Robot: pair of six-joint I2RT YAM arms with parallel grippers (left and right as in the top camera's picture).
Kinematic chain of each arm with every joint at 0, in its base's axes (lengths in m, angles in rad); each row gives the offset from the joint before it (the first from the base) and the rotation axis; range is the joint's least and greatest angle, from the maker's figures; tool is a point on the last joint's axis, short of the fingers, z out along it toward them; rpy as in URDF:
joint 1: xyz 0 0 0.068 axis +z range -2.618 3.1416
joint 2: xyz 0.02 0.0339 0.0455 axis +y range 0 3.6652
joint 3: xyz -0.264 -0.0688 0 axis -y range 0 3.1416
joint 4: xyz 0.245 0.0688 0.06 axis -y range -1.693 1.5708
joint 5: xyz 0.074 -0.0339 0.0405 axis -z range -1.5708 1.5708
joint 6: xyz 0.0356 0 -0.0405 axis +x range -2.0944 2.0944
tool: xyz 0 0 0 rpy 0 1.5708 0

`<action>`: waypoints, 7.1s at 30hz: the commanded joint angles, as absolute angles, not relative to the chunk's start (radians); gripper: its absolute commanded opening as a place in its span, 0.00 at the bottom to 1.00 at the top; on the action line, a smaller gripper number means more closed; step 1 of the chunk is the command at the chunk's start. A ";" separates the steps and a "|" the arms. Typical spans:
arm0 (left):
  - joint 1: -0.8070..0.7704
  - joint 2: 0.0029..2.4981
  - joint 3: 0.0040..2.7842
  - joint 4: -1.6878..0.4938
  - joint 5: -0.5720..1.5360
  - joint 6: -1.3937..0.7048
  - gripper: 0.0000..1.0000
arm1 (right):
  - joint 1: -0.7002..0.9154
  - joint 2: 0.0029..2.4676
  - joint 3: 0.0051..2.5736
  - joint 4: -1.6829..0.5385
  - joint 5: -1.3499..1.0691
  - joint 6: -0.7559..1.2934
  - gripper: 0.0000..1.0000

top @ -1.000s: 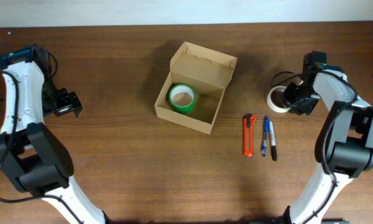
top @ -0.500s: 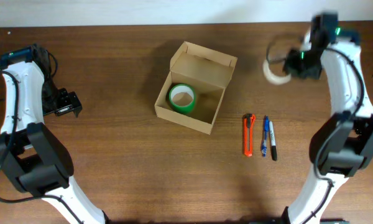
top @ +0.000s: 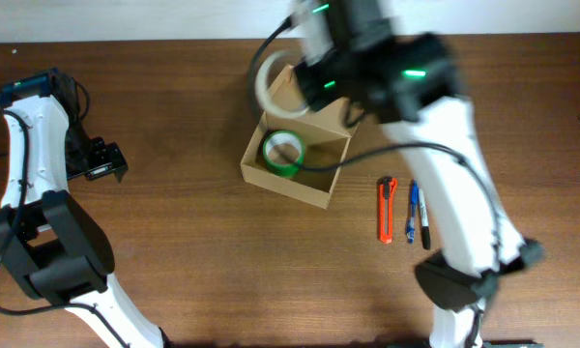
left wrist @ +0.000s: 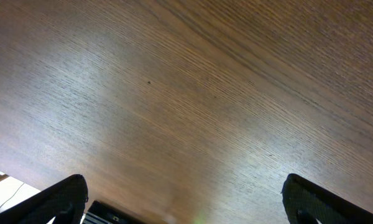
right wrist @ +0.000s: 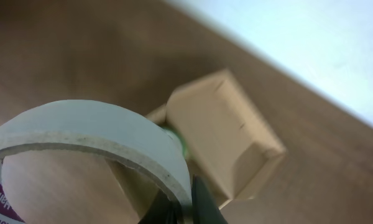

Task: Pack container
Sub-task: 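Grasp the white tape roll with the right gripper and place it in the box, then release the white tape and reach the right gripper to the orange box cutter, then grasp the orange box cutter with the right gripper and lower it into the box, then release the cutter and move the right gripper to the blue pen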

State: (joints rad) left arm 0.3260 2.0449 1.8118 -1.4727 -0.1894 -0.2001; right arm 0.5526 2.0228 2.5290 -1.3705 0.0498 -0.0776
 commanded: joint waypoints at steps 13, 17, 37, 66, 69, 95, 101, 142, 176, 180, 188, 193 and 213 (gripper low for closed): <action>0.330 2.048 1.808 -1.473 -0.183 -0.185 1.00 | 0.554 2.351 2.326 -1.328 0.082 -0.084 0.03; 0.330 2.048 1.808 -1.473 -0.183 -0.185 1.00 | 0.551 2.391 2.326 -1.326 0.079 -0.073 0.04; 0.330 2.048 1.808 -1.472 -0.183 -0.185 1.00 | 0.512 2.448 2.328 -1.254 0.065 -0.048 0.36; 0.330 2.048 1.808 -1.472 -0.183 -0.185 1.00 | 0.060 1.275 1.327 -1.236 0.087 0.205 0.56; 0.330 2.048 1.808 -1.472 -0.183 -0.185 1.00 | 0.062 1.360 1.160 -1.099 -0.047 0.240 0.59; 0.330 2.048 1.808 -1.473 -0.183 -0.185 1.00 | 0.209 1.904 1.098 -0.801 -0.093 0.297 0.23; 0.330 2.048 1.808 -1.472 -0.183 -0.185 1.00 | 0.208 1.890 1.157 -0.833 -0.074 0.265 0.17; 0.330 2.048 1.808 -1.472 -0.182 -0.185 1.00 | 0.635 2.225 2.147 -1.349 0.069 -0.310 0.15; 0.330 2.048 1.808 -1.472 -0.183 -0.185 1.00 | 0.657 2.312 2.030 -1.275 0.006 -0.309 0.33; 0.330 2.048 1.808 -1.472 -0.183 -0.185 1.00 | 0.657 2.311 2.030 -1.275 0.012 -0.307 0.32; 0.330 2.048 1.808 -1.472 -0.183 -0.185 1.00 | 0.653 2.165 2.233 -1.364 0.059 -0.263 0.33; 0.330 2.048 1.808 -1.472 -0.183 -0.185 1.00 | 0.642 1.970 2.366 -1.421 0.218 -0.182 0.36; 0.330 2.048 1.808 -1.473 -0.183 -0.185 1.00 | 0.105 1.551 1.269 -1.142 0.029 0.250 0.41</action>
State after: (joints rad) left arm 0.3267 2.0449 1.8114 -1.4723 -0.1894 -0.1978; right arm 0.1043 1.5608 1.3426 -1.1732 0.1047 0.1032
